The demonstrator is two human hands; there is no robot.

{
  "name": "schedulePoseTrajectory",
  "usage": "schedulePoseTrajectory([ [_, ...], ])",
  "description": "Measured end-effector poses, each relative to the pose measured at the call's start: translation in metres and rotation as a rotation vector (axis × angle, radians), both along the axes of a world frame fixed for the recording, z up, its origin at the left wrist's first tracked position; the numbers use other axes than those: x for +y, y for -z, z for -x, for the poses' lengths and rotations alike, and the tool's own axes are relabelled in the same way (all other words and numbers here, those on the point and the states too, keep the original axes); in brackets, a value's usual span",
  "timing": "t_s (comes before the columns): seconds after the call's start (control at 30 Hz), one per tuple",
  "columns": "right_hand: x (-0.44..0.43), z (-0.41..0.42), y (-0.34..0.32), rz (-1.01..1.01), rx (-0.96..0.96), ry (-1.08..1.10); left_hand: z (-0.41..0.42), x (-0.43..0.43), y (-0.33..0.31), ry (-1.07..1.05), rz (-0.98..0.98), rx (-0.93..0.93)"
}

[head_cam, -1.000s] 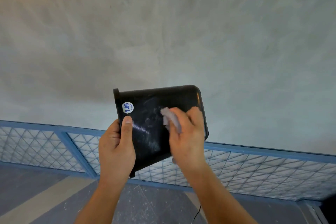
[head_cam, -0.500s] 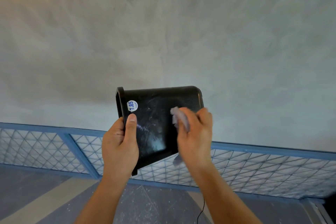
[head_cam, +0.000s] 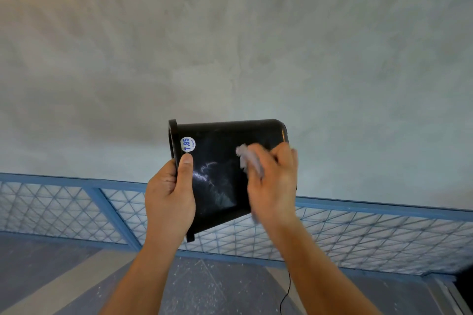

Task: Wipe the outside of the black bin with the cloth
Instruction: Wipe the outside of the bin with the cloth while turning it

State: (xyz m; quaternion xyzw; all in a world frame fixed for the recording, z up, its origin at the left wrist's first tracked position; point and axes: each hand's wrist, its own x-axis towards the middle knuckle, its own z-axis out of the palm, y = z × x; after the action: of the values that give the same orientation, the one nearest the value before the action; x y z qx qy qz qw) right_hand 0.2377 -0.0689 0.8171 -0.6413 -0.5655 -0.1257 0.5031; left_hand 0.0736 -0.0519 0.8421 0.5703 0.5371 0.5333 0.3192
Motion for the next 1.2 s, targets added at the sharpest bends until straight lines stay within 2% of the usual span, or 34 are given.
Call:
schedulePoseTrajectory([
  [0.07, 0.018, -0.009, -0.019, -0.028, 0.048, 0.064, -0.002, -0.002, -0.002, 0.020, -0.004, 0.007],
  [0.2, 0.028, 0.027, -0.043, -0.089, -0.080, -0.039, -0.008, 0.003, -0.008, 0.034, -0.049, -0.013],
  [0.3, 0.002, 0.052, -0.018, -0.069, -0.200, -0.152, -0.003, 0.010, -0.007, 0.022, -0.051, -0.035],
  [0.37, -0.009, 0.041, 0.002, -0.073, -0.194, -0.166, 0.003, 0.014, -0.005, 0.029, -0.024, -0.051],
  [0.5, 0.019, 0.006, -0.011, -0.018, -0.089, 0.046, 0.003, 0.013, -0.003, 0.053, -0.015, 0.004],
  [0.57, 0.033, 0.009, -0.031, -0.054, -0.040, 0.075, -0.001, 0.012, -0.004, 0.064, -0.039, 0.015],
  [0.67, 0.032, 0.037, -0.037, -0.097, -0.151, -0.001, -0.004, 0.016, -0.007, 0.045, -0.049, -0.031],
  [0.77, 0.008, 0.047, -0.001, -0.093, -0.240, -0.089, 0.002, 0.025, -0.007, 0.026, -0.034, -0.072],
  [0.87, 0.008, 0.013, 0.021, -0.080, -0.165, -0.020, 0.008, 0.029, -0.007, 0.049, 0.001, -0.105],
  [0.97, 0.023, -0.011, 0.005, -0.036, -0.036, 0.133, 0.004, 0.032, -0.005, 0.041, 0.003, -0.063],
  [1.03, 0.028, -0.004, -0.010, -0.008, -0.022, 0.167, -0.002, 0.033, -0.005, 0.045, -0.008, -0.060],
  [1.2, 0.017, 0.021, 0.010, -0.112, -0.228, -0.008, -0.016, 0.045, -0.005, 0.178, 0.018, -0.135],
])
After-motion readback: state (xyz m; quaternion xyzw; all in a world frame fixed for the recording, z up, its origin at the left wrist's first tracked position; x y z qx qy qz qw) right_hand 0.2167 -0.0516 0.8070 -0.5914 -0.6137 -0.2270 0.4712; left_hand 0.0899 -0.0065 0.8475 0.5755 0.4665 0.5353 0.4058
